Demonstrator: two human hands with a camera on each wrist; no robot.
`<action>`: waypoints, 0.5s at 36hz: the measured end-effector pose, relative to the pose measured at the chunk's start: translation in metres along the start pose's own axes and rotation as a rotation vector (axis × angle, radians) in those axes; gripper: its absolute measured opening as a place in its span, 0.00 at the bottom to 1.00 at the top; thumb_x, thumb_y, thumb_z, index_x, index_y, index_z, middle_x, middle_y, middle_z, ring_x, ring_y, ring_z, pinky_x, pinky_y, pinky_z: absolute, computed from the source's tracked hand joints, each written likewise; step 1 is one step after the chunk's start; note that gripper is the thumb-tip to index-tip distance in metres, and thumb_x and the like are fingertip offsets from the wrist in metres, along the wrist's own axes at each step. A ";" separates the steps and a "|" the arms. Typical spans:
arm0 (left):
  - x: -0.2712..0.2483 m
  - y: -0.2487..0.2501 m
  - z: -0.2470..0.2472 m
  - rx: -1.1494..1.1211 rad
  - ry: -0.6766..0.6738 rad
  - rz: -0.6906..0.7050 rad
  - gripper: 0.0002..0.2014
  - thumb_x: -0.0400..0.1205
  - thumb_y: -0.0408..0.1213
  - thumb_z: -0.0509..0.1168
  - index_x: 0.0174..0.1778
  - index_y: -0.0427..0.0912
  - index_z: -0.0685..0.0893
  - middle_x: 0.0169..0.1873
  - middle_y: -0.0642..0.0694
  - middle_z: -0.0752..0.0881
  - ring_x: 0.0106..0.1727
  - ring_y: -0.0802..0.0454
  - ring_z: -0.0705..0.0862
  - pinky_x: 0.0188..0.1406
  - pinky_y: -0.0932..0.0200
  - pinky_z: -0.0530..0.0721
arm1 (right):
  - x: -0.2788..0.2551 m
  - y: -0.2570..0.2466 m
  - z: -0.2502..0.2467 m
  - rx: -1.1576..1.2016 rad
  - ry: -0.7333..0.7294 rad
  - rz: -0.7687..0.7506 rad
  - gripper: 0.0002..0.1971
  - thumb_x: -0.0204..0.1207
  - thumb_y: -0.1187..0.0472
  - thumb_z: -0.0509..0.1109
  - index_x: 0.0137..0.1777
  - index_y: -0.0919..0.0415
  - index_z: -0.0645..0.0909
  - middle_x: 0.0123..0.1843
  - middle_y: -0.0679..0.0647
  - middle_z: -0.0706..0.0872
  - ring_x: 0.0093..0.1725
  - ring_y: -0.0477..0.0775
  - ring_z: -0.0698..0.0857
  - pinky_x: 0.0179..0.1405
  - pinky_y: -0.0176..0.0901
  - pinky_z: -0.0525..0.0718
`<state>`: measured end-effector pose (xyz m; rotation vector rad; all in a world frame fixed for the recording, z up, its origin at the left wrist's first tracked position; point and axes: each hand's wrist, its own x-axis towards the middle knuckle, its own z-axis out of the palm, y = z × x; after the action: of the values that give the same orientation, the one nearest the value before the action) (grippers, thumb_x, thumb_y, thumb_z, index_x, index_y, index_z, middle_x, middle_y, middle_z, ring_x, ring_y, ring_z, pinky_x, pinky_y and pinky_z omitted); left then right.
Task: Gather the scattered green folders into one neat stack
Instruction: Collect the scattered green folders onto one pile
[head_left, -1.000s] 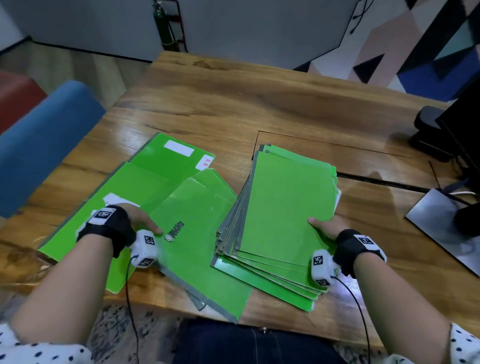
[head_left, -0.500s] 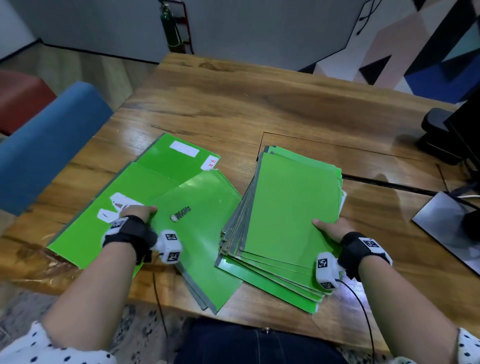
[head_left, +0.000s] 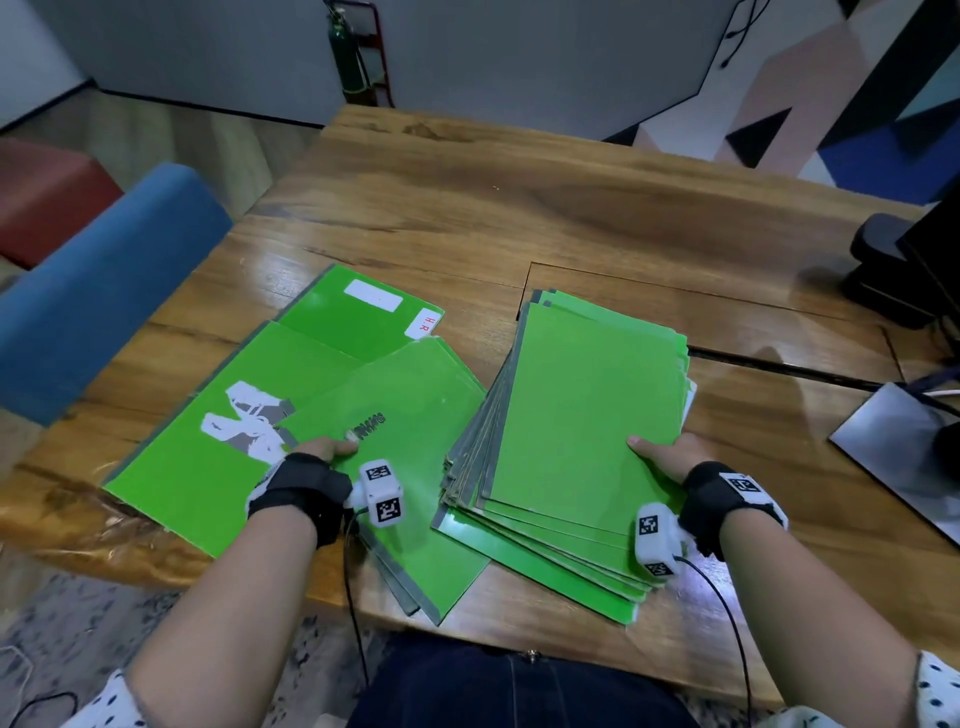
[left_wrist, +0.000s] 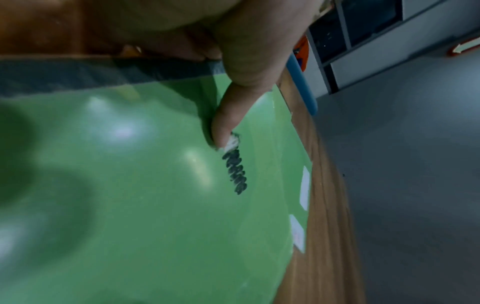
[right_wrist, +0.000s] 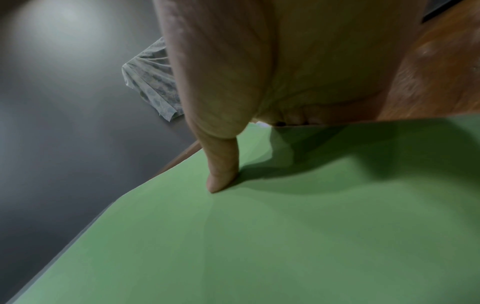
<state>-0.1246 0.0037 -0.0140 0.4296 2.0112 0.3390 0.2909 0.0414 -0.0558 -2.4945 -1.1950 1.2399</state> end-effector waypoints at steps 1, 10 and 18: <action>-0.003 0.002 -0.002 0.002 0.023 -0.001 0.28 0.81 0.34 0.66 0.73 0.23 0.68 0.71 0.28 0.72 0.70 0.32 0.75 0.71 0.43 0.73 | -0.001 -0.001 -0.001 -0.003 -0.003 0.006 0.38 0.73 0.44 0.72 0.71 0.74 0.69 0.69 0.68 0.77 0.65 0.65 0.79 0.53 0.48 0.76; -0.076 0.085 0.004 -0.014 0.497 0.502 0.21 0.79 0.36 0.71 0.67 0.35 0.76 0.67 0.37 0.80 0.65 0.38 0.81 0.61 0.47 0.79 | -0.010 -0.007 -0.006 -0.057 -0.027 0.004 0.38 0.76 0.43 0.69 0.72 0.75 0.68 0.71 0.68 0.76 0.66 0.65 0.79 0.51 0.46 0.75; -0.162 0.136 0.015 0.311 0.667 0.998 0.11 0.80 0.35 0.67 0.55 0.42 0.74 0.46 0.39 0.85 0.50 0.37 0.83 0.39 0.54 0.70 | -0.008 -0.006 -0.009 0.000 -0.048 -0.011 0.29 0.72 0.47 0.74 0.62 0.72 0.77 0.60 0.66 0.84 0.52 0.62 0.84 0.49 0.47 0.81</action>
<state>-0.0209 0.0555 0.1632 1.7091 2.3421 0.8622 0.2905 0.0414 -0.0425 -2.4678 -1.2174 1.3050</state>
